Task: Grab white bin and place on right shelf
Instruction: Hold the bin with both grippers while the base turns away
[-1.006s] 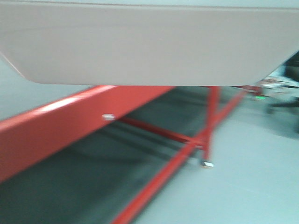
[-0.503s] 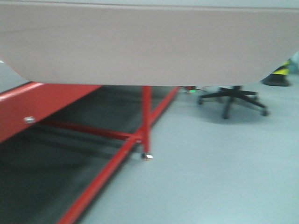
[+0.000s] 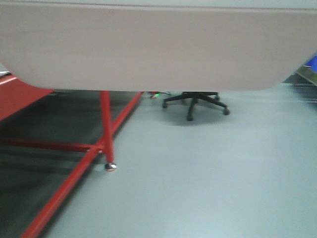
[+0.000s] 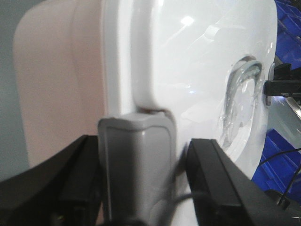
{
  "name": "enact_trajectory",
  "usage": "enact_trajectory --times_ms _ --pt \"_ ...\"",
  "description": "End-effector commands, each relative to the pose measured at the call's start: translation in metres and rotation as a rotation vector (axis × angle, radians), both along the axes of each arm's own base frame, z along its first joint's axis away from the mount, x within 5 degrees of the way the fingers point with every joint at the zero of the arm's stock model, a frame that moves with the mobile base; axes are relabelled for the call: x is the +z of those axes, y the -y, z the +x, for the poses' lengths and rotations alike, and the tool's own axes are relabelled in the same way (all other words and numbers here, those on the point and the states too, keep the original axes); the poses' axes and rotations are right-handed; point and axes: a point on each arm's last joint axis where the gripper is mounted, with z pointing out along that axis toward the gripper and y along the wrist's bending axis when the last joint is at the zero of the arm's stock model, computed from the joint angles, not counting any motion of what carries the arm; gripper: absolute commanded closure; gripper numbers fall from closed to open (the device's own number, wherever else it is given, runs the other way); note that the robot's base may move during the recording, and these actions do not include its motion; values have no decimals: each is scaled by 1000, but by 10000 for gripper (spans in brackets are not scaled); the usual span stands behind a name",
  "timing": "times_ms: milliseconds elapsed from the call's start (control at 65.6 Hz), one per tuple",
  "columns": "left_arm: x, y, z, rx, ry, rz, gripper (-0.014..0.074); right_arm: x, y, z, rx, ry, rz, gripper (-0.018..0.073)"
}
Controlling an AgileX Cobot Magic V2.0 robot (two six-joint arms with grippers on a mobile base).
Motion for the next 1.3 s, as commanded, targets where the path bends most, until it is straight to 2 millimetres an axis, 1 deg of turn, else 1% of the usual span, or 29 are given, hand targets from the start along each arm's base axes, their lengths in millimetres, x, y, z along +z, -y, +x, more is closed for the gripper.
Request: enact_trajectory --times_ms 0,564,670,838,975,1082,1280 --pt "24 14 -18 -210 1 -185 348 20 -14 -16 142 14 136 132" --pt "23 14 -15 -209 -8 -187 348 20 -14 -16 142 14 136 132" --pt "20 14 -9 -207 -27 -189 348 20 -14 -16 142 14 136 132" --pt "13 14 6 -202 -82 -196 348 20 -14 -16 142 14 136 132" --pt "8 13 15 -199 -114 -200 348 20 -14 -16 142 14 136 132" --pt "6 13 19 -198 -127 -202 348 20 -14 -16 142 14 136 132" --pt "6 13 19 -196 -128 -202 348 20 -14 -16 142 14 136 132"
